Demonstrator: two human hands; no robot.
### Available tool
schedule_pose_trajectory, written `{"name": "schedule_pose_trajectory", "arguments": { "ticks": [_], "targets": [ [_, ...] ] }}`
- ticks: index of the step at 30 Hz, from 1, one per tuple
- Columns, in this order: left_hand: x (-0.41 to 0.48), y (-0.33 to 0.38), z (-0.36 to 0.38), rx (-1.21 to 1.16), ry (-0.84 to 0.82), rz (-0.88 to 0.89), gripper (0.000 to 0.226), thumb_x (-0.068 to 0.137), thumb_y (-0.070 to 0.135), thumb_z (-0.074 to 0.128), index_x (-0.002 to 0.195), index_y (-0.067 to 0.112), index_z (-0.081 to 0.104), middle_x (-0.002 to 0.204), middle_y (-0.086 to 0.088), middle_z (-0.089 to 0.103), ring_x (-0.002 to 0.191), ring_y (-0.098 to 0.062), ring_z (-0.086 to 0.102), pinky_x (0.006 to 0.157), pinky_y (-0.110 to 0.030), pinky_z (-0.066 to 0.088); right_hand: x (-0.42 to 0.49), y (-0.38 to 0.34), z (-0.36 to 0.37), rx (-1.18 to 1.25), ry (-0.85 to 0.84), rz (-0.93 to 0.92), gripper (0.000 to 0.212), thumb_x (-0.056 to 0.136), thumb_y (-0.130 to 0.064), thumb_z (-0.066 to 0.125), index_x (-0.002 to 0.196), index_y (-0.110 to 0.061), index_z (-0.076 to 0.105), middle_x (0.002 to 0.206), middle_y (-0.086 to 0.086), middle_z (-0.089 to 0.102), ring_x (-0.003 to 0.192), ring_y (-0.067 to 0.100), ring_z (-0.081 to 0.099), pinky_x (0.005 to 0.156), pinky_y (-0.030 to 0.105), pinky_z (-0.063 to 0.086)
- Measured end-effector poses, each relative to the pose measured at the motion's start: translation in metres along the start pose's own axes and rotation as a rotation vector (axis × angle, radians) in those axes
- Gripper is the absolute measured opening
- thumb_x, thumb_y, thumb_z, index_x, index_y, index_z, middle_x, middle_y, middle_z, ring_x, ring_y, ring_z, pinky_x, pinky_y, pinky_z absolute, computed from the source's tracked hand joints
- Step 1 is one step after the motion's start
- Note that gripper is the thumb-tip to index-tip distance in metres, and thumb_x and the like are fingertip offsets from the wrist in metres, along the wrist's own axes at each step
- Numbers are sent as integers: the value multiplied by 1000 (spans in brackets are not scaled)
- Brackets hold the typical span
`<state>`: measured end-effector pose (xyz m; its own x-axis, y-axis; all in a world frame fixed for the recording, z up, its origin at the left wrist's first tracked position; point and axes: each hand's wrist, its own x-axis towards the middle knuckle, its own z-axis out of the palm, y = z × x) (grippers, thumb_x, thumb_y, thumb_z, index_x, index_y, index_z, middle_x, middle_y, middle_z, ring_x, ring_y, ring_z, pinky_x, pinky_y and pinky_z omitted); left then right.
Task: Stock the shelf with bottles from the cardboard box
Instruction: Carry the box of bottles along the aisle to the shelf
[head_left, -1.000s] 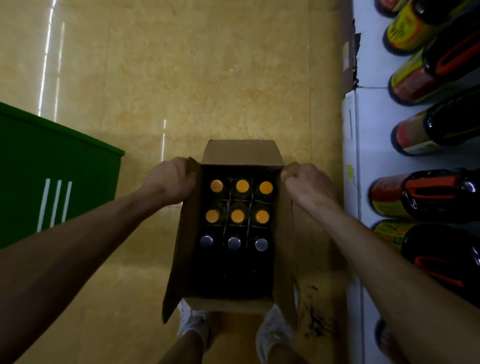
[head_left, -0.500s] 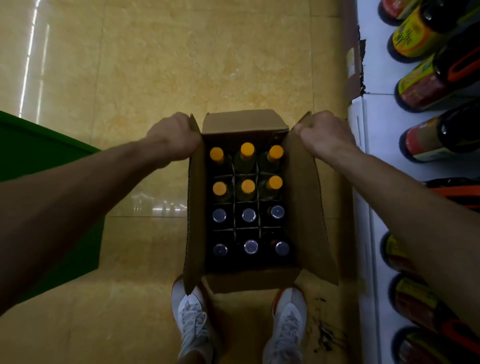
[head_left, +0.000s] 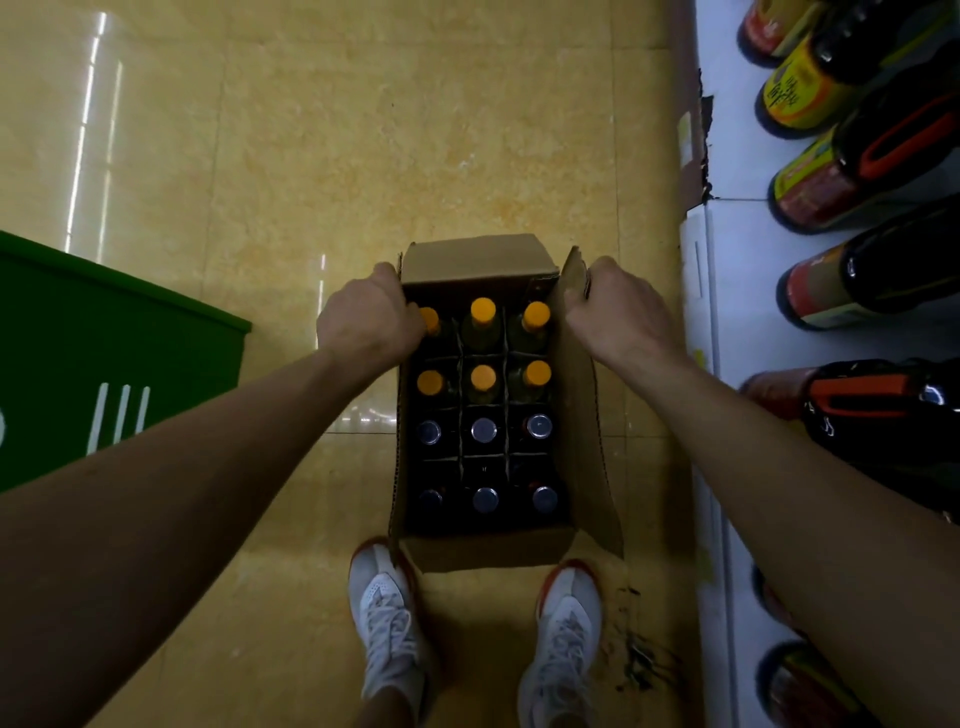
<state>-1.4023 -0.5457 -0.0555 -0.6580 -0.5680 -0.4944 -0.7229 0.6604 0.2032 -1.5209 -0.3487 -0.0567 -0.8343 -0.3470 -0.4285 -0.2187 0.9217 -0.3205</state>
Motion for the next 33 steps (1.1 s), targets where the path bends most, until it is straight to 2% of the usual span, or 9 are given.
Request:
{"name": "schedule_pose_trajectory", "arguments": {
  "ticks": [5,9,15,20,24,27,29,31,33],
  "targets": [
    [-43,-8,16,-58,-12,4,62,98,19,57,149,17,23,84,-8,62,71,-28,63,61,-41,53,-33,18,8,28,-27,-71,34,104,-22,51,135,-12,41,110,9,61,83,23,53,54,30,32],
    [-85,-16,29,-69,55,-7,95,94,8,59,160,33,-6,102,-11,63,71,-26,65,57,-44,59,-68,35,20,35,-54,-133,59,101,-14,58,151,-17,27,131,11,56,78,15,55,54,25,38],
    [-144,-19,42,170,-53,-70,88,96,11,58,161,35,3,94,-6,66,71,-22,65,59,-35,58,-125,63,19,1,-75,-229,103,90,0,69,163,-28,2,140,9,40,88,13,56,66,26,53],
    [-158,-42,66,121,-190,-182,84,96,31,61,162,13,12,135,-16,59,113,-33,64,86,-40,51,-148,96,28,-139,-148,-212,87,90,-4,66,162,-21,20,129,7,35,93,15,46,71,23,39],
    [-165,-65,95,151,-164,-155,80,96,35,60,159,9,19,148,-18,33,133,-35,43,107,-42,45,-154,118,47,-272,-91,-188,89,81,-5,71,160,-15,30,136,19,36,116,36,45,88,44,53],
    [-165,-68,120,97,-162,-108,76,100,39,51,160,11,14,158,-20,19,142,-37,34,111,-45,43,-157,127,70,-341,-105,-121,84,82,-13,74,156,-11,36,160,22,20,138,43,27,109,54,43],
    [-163,-68,138,-34,-201,-138,80,103,38,48,161,9,2,164,-21,12,146,-39,32,113,-46,42,-158,121,86,-257,-201,-78,73,97,-27,61,160,-11,28,168,17,15,147,40,20,118,53,35],
    [-159,-69,156,-221,-188,-117,86,102,28,54,162,11,-5,161,-18,22,139,-37,43,106,-46,49,-157,109,106,-19,-345,44,69,107,-36,45,165,-18,11,170,9,19,152,32,25,119,43,32],
    [-154,-73,168,-417,-162,-122,88,98,17,58,162,21,-2,147,-12,46,120,-32,59,91,-45,57,-155,97,125,248,-429,167,67,108,-29,46,165,-24,11,159,9,43,140,30,47,107,35,43]
  ]
}}
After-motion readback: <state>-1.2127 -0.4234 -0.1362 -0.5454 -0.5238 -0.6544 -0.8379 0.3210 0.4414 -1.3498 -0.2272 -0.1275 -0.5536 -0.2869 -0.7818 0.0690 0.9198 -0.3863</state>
